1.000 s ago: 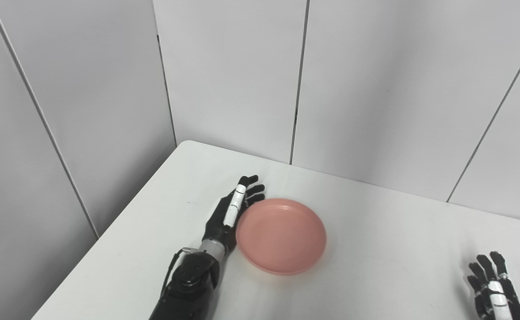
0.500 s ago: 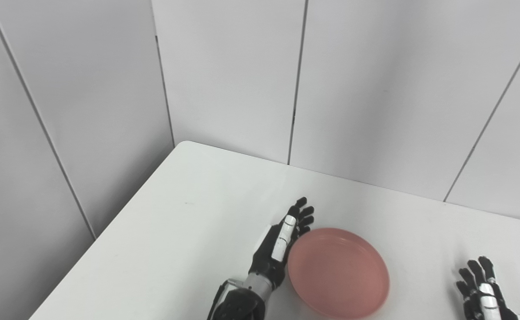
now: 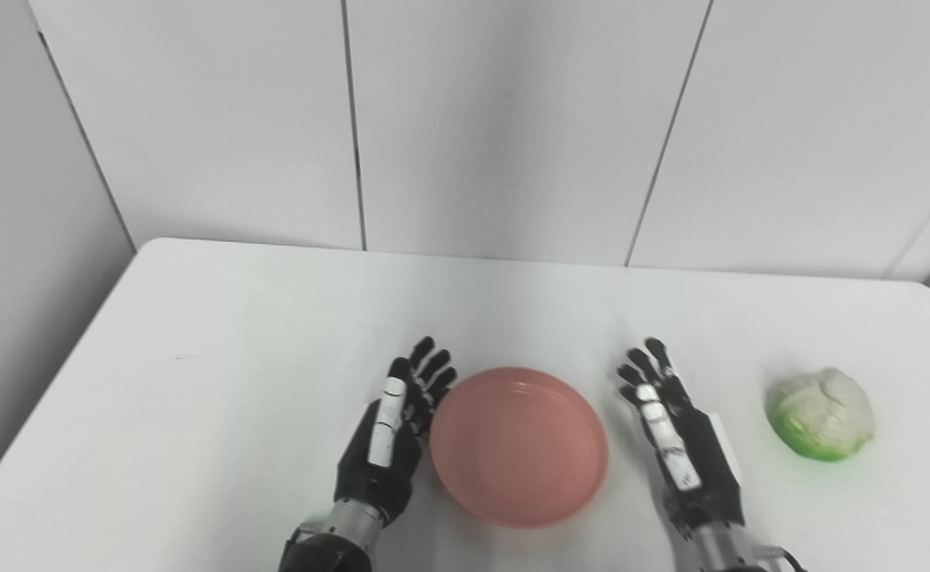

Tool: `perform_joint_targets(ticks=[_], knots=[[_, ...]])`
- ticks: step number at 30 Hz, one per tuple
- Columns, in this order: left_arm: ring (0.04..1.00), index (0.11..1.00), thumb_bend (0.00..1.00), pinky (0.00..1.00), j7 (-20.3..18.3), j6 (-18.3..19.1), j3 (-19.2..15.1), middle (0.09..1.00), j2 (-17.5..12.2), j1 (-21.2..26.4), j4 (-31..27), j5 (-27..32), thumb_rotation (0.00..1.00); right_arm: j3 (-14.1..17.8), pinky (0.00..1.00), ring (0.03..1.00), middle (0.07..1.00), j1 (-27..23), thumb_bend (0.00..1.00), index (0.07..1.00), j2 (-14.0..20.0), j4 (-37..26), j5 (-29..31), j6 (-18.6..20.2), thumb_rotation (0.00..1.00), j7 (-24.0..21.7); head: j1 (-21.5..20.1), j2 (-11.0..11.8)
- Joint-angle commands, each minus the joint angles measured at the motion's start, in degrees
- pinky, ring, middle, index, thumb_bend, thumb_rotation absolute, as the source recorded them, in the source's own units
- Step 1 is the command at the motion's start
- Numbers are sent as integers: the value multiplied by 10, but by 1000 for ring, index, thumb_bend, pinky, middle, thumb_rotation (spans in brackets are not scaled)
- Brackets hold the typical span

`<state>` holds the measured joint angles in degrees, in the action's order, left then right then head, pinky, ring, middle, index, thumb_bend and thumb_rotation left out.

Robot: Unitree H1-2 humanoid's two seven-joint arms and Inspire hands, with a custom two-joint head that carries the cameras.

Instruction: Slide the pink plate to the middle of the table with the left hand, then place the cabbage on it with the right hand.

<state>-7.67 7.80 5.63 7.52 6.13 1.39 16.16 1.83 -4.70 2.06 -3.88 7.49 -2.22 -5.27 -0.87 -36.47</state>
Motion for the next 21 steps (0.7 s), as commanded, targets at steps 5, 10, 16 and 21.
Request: perform_joint_targets(ticks=[5,10,16,21], knots=[[972,952,728,994,-19,9,1,972,-11,-10,-20,5,852,-8,913,895,920,-12,635,955,-14,-32,-14,10,695,14,-49,-15],[951,936,725,971,-21,21,-12,950,-16,-9,-29,17,816,-21,919,903,921,-16,597,964,-20,-39,-35,16,722,22,-71,-19],[971,950,731,989,-19,24,-20,967,-24,1,-32,16,853,-7,937,916,926,-32,652,966,6,-43,-55,-7,733,27,-61,-25],[985,977,756,1000,-3,9,-43,989,-17,19,-19,12,843,44,941,898,900,-58,685,943,51,-13,-78,-63,693,56,-42,-25]])
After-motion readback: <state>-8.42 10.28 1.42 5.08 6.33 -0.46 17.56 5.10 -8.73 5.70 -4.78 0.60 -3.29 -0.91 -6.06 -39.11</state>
